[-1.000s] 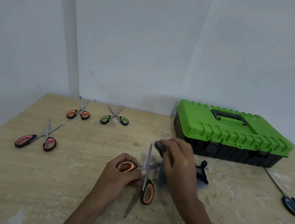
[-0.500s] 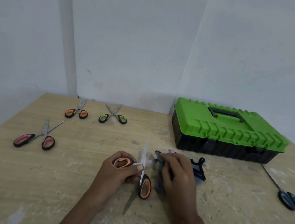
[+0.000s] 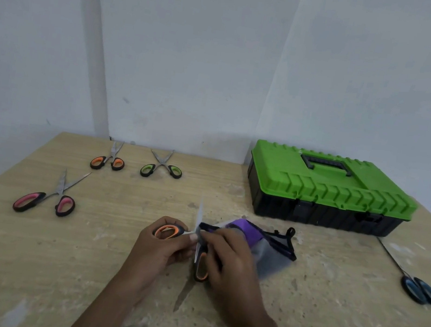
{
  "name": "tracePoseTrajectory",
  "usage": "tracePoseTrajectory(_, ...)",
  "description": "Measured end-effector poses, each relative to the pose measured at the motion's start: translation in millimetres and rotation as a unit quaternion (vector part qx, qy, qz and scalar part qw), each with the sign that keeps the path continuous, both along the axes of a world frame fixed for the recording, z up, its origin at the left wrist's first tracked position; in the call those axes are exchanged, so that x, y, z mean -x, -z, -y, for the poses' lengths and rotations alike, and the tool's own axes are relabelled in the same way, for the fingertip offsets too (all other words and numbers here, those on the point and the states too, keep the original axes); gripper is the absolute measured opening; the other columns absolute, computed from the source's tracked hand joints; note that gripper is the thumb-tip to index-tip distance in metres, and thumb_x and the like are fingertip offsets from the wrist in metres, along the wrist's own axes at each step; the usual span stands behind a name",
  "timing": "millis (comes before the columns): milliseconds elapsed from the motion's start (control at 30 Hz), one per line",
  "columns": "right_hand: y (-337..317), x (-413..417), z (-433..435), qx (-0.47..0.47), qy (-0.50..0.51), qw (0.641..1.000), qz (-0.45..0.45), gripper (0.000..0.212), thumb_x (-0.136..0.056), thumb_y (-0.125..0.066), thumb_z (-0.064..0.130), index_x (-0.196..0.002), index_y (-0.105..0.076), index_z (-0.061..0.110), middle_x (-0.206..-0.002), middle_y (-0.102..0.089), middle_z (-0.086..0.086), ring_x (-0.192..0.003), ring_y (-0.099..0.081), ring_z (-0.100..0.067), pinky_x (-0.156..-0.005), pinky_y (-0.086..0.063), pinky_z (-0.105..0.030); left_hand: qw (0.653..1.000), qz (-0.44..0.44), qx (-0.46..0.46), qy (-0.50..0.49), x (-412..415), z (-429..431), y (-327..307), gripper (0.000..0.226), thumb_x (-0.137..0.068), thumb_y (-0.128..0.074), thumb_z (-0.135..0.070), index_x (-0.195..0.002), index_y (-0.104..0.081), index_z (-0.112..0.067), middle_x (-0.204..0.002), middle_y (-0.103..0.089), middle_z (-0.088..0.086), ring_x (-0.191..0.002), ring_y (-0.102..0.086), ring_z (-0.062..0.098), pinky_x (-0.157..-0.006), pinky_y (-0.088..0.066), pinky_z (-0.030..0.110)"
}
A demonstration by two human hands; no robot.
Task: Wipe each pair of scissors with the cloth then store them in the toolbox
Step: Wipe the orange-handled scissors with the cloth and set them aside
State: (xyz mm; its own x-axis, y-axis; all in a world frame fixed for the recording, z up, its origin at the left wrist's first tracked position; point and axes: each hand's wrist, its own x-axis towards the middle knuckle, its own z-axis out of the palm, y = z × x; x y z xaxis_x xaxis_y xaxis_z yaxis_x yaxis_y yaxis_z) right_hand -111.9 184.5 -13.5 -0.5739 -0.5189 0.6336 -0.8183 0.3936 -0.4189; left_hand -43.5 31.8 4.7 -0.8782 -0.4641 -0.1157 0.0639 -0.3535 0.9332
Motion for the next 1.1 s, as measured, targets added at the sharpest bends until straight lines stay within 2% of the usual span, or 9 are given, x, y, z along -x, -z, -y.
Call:
tracePoseTrajectory(200,4,21,-12,0.032,0.081,0.996,0.030,0.031,-0.088,-0.059,0.012,-0.115,-0.074,0.017,-0.108,-0.063,0.002,-0.102,-0.057,-0.014,-0.083,-0.053,-0.037,0.999,0.006,0.031,0.011,-1,-4,0,0.018,-0.078,-0.083,-0.002,-0.082,-0.066,-0.008,-0.075,-0.072,0.013,-0.067,-0.068,0.024,-0.077,-0.058,0.037)
tracePoseTrajectory(333,1,2,-8,-0.009,-0.010,1.000,0.005,0.032,-0.092,-0.057,0.020,-0.121,-0.070,0.016,-0.110,-0.062,0.002,-0.102,-0.057,-0.014,-0.086,-0.050,-0.030,1.000,-0.003,0.005,0.007,-2,-2,-2,0.019,-0.077,-0.082,-0.001,-0.084,-0.066,-0.007,-0.077,-0.070,0.016,-0.066,-0.067,0.025,-0.071,-0.060,0.034)
tracePoseTrajectory(400,-1,8,-9,-0.004,-0.026,1.000,0.016,0.030,-0.091,-0.061,0.013,-0.119,-0.070,0.019,-0.111,-0.064,0.004,-0.104,-0.059,-0.013,-0.087,-0.051,-0.030,1.000,-0.010,-0.020,0.007,-3,-2,-4,0.018,-0.078,-0.080,0.002,-0.086,-0.065,-0.006,-0.077,-0.070,0.017,-0.065,-0.068,0.024,-0.067,-0.061,0.031)
tracePoseTrajectory(500,-5,25,-16,0.075,0.064,0.991,0.088,0.029,-0.095,-0.058,0.002,-0.114,-0.069,0.021,-0.111,-0.063,0.008,-0.106,-0.058,-0.004,-0.086,-0.050,-0.031,0.999,-0.016,-0.046,0.010,-4,-3,-6,0.019,-0.077,-0.079,0.004,-0.087,-0.064,-0.005,-0.077,-0.071,0.018,-0.066,-0.069,0.023,-0.068,-0.063,0.029)
tracePoseTrajectory(600,-10,23,-22,0.123,0.091,0.984,0.096,0.025,-0.097,-0.057,0.002,-0.116,-0.064,0.018,-0.110,-0.061,0.009,-0.103,-0.055,0.002,-0.085,-0.046,-0.022,0.998,-0.019,-0.057,0.015,-4,-4,-7,0.025,-0.071,-0.082,-0.002,-0.089,-0.065,-0.005,-0.078,-0.071,0.018,-0.068,-0.070,0.023,-0.068,-0.063,0.029)
tracePoseTrajectory(700,-10,4,-16,0.070,0.019,0.994,0.083,0.025,-0.097,-0.061,0.008,-0.119,-0.064,0.020,-0.112,-0.059,0.011,-0.105,-0.054,0.003,-0.087,-0.041,-0.011,0.998,-0.010,-0.064,0.029,-1,-3,-6,0.026,-0.072,-0.081,-0.001,-0.091,-0.064,-0.004,-0.077,-0.070,0.016,-0.069,-0.071,0.022,-0.067,-0.063,0.029)
tracePoseTrajectory(867,-6,10,-6,0.046,-0.007,0.997,0.065,0.023,-0.097,-0.060,0.011,-0.117,-0.067,0.020,-0.112,-0.060,0.005,-0.099,-0.059,-0.009,-0.081,-0.050,-0.027,0.998,-0.004,-0.049,0.042,-3,-3,-6,0.025,-0.072,-0.080,-0.002,-0.091,-0.063,-0.004,-0.077,-0.069,0.016,-0.067,-0.069,0.022,-0.069,-0.063,0.031)
tracePoseTrajectory(1033,-10,33,-22,0.126,0.111,0.984,0.058,0.026,-0.094,-0.060,-0.002,-0.115,-0.069,0.012,-0.108,-0.057,0.001,-0.092,-0.057,-0.006,-0.080,-0.049,-0.030,0.999,-0.003,-0.027,0.035,-2,-5,-5,0.019,-0.078,-0.079,0.002,-0.087,-0.064,-0.005,-0.077,-0.069,0.016,-0.067,-0.068,0.022,-0.068,-0.062,0.028)
tracePoseTrajectory(1100,-10,31,-26,0.122,0.101,0.987,0.023,0.028,-0.093,-0.062,-0.003,-0.117,-0.070,0.009,-0.109,-0.057,0.000,-0.095,-0.056,-0.008,-0.082,-0.050,-0.028,1.000,-0.003,-0.004,0.022,-1,-6,-3,0.018,-0.078,-0.080,0.002,-0.084,-0.065,-0.006,-0.078,-0.070,0.016,-0.069,-0.068,0.024,-0.071,-0.063,0.031)
